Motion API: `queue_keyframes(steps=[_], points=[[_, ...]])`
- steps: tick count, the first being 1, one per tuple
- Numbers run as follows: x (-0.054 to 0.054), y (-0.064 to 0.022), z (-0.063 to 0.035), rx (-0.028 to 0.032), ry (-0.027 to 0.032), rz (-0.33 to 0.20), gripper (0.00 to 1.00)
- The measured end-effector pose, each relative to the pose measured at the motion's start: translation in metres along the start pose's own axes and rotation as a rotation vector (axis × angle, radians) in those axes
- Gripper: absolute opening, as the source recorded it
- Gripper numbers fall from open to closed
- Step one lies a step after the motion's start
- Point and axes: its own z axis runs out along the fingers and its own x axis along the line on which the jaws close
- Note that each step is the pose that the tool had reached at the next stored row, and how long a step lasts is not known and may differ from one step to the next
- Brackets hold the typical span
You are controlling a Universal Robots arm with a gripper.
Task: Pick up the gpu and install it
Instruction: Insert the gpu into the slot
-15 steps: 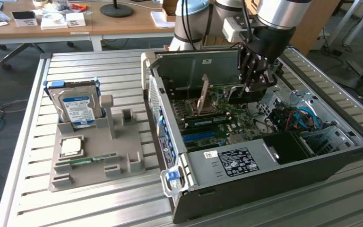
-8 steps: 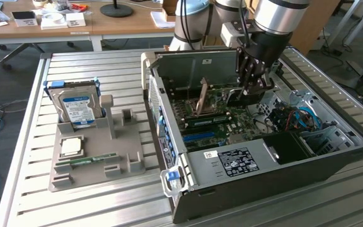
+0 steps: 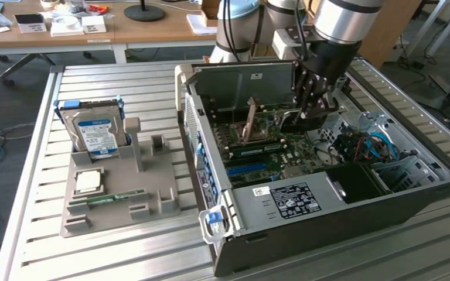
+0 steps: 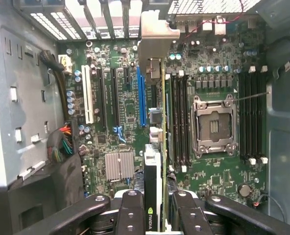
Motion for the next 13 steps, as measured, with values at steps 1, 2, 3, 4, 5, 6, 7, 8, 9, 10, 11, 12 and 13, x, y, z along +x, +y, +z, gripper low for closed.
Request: queue_keyframes(steps=[1,2,3,4,5,6,7,8,9,10,11,12,13], points=[[0.000,0.0017,0.0002,0.0000,0.0000,0.000,0.27],[0.000,0.0033,0.0004,-0.0001,0.0002,0.000,0.27],[0.000,0.0048,0.0007,0.0000,0.0001,0.000,0.27],[0.001,0.0062,0.0010,0.0000,0.0000,0.000,0.27],[0.001,0.0079,0.0014,0.0000,0.0000,0.000,0.27],[0.001,0.0098,0.0017,-0.0001,0.0000,0.000,0.27],[0.001,0.0116,0.0021,0.0000,0.0001,0.000,0.27],[0.001,0.0133,0.0023,0.0000,0.0002,0.000,0.27],[0.001,0.0146,0.0025,-0.0001,0.0003,0.000,0.27],[0.001,0.0149,0.0025,-0.0001,0.0003,0.000,0.27],[0.001,0.0149,0.0025,-0.0001,0.0003,0.000,0.27],[0.002,0.0149,0.0026,-0.0001,0.0002,0.000,0.27],[0.002,0.0149,0.0026,-0.0001,0.0001,0.000,0.27]])
